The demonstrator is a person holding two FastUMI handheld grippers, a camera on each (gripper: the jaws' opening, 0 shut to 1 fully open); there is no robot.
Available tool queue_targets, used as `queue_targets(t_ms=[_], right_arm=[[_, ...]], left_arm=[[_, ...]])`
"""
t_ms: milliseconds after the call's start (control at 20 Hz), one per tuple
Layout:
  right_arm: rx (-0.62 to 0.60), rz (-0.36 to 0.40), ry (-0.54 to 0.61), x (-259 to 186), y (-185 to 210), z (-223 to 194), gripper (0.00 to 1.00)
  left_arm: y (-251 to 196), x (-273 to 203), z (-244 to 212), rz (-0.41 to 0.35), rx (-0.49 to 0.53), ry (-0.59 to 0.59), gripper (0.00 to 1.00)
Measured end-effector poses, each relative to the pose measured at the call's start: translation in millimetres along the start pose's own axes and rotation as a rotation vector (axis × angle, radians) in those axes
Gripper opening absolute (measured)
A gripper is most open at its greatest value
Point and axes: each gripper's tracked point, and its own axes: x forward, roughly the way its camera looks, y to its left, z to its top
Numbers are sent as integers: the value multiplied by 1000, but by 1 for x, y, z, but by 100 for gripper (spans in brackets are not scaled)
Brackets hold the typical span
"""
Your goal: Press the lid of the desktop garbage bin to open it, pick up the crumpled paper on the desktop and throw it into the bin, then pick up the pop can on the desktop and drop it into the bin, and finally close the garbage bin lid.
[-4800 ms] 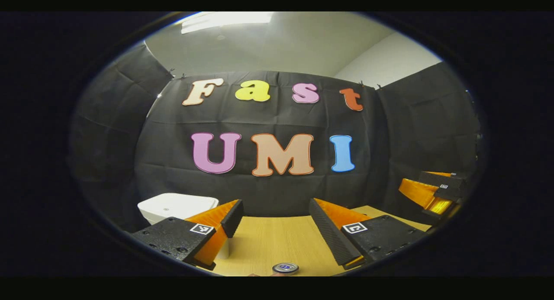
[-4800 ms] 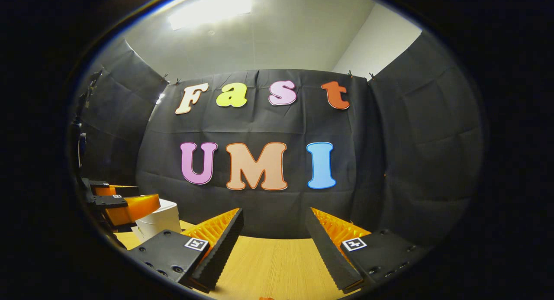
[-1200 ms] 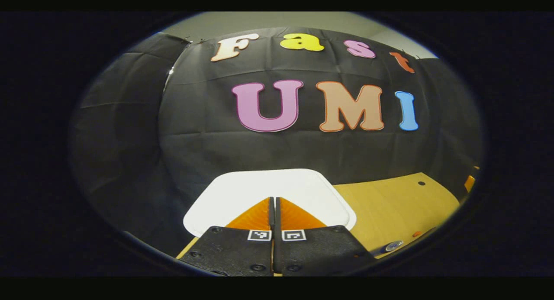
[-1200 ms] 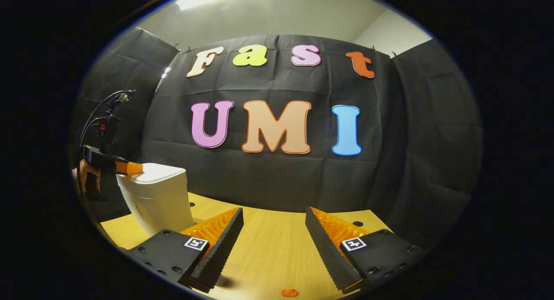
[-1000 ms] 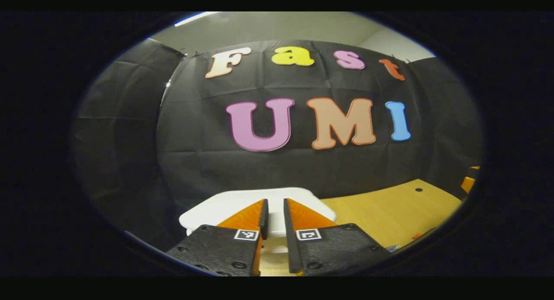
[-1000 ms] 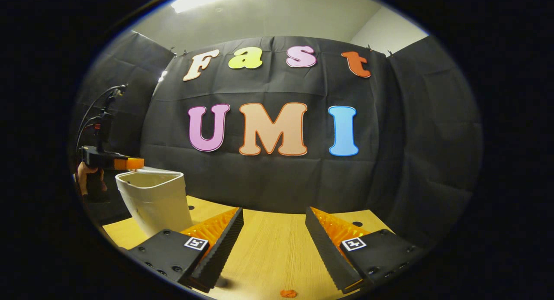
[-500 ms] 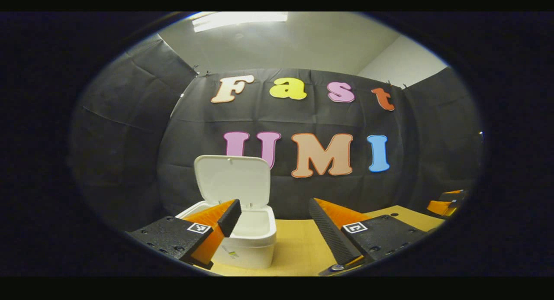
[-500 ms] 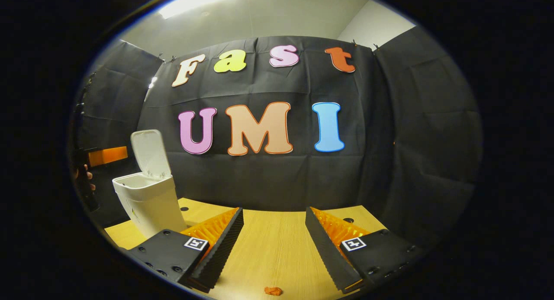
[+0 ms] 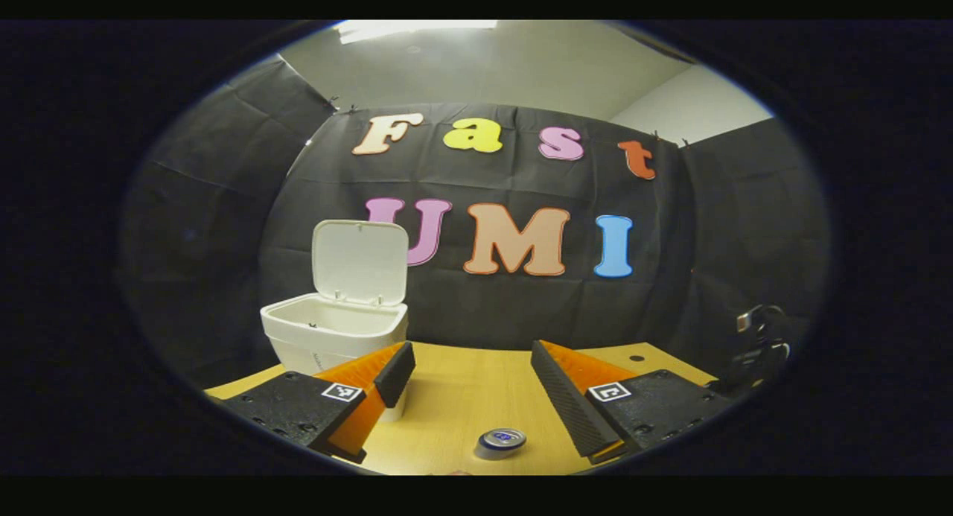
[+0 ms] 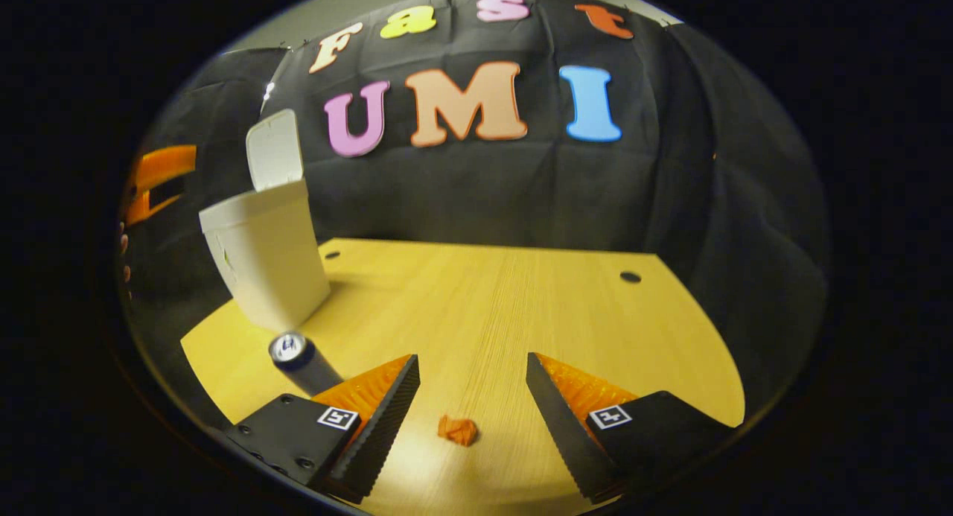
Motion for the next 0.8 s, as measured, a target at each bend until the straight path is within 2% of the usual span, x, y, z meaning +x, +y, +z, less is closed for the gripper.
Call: queue_targets(t_ms=[150, 300, 500, 600, 650, 800], right_arm=[[9, 19, 143, 20, 5, -47, 97], [-23, 33, 198, 26, 13, -54, 93], [-87, 35, 232, 26, 23, -49, 82], [-108, 29, 225, 26, 26, -44, 69], [-109, 40, 221, 22, 29, -40, 53], [-97, 83, 233, 4, 34, -21, 43]], left_arm=[[1, -5, -5, 17, 19, 21, 94], [9, -11, -7, 37, 27, 35, 93], [17, -14, -13, 48, 33, 59, 94], [19, -15, -16, 48, 36, 68, 93], [22, -15, -17, 49, 38, 72, 93], [29, -13, -17, 47, 30, 76, 94]])
